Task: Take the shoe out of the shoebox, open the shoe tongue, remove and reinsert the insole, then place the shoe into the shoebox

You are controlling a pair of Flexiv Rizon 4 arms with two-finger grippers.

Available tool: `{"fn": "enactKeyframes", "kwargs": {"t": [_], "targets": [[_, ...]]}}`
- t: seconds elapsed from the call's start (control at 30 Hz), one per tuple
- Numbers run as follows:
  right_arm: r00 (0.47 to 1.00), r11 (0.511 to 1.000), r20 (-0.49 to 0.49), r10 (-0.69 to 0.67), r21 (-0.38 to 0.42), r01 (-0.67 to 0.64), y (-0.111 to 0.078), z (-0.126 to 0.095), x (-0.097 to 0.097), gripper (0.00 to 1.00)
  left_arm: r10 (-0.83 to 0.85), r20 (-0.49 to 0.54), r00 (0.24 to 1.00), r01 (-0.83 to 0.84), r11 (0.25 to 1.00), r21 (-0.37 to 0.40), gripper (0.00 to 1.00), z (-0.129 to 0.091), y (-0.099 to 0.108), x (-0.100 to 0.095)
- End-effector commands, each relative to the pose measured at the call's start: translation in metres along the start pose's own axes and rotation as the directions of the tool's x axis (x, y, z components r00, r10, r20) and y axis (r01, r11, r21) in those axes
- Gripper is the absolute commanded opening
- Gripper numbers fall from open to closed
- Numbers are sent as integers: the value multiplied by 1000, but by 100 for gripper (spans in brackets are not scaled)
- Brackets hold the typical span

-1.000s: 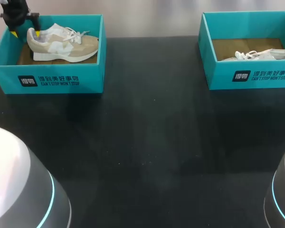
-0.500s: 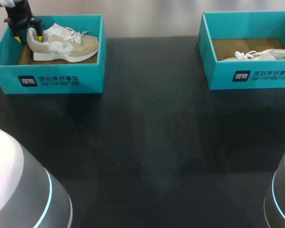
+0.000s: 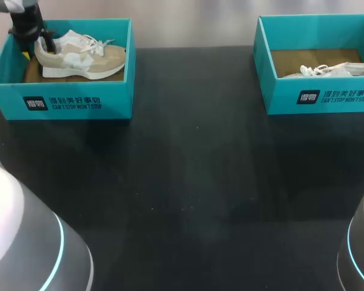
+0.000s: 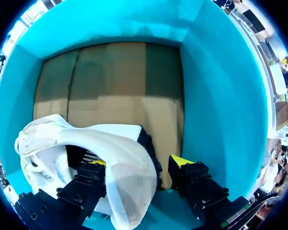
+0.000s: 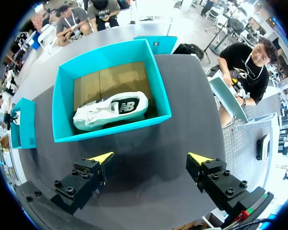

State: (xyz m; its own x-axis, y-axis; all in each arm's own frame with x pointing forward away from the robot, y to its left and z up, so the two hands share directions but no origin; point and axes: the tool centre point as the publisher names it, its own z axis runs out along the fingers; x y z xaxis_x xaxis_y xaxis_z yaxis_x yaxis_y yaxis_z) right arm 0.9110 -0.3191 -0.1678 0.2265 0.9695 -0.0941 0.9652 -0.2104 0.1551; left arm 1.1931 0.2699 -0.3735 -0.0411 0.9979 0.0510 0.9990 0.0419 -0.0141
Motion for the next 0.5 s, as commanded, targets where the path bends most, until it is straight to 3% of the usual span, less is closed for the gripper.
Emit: {"fn": "enactKeyframes", "kwargs": {"t": [0.03, 0.33, 0.43, 0.47, 0.5], "targets": [[1000, 1000, 2, 1, -1, -1, -1, 0, 1, 100, 1, -2, 1000, -1, 1000, 14, 66, 6, 4, 1], [1000, 1000, 2, 1, -1, -1, -1, 0, 1, 100, -2, -27, 1000, 3, 1000, 29, 61, 16, 4, 2], [1000, 1000, 2, 1, -1, -1, -1, 0, 1, 100, -5, -32, 999, 6, 999, 32, 45, 18, 4, 3], [1000, 1000, 2, 1, -1, -1, -1, 0, 1, 100, -6, -33, 999, 7, 999, 33, 36, 19, 5, 3], [1000, 1000, 2, 1, -1, -1, -1, 0, 1, 100, -7, -34, 999, 9, 999, 34, 13, 19, 5, 4]]}}
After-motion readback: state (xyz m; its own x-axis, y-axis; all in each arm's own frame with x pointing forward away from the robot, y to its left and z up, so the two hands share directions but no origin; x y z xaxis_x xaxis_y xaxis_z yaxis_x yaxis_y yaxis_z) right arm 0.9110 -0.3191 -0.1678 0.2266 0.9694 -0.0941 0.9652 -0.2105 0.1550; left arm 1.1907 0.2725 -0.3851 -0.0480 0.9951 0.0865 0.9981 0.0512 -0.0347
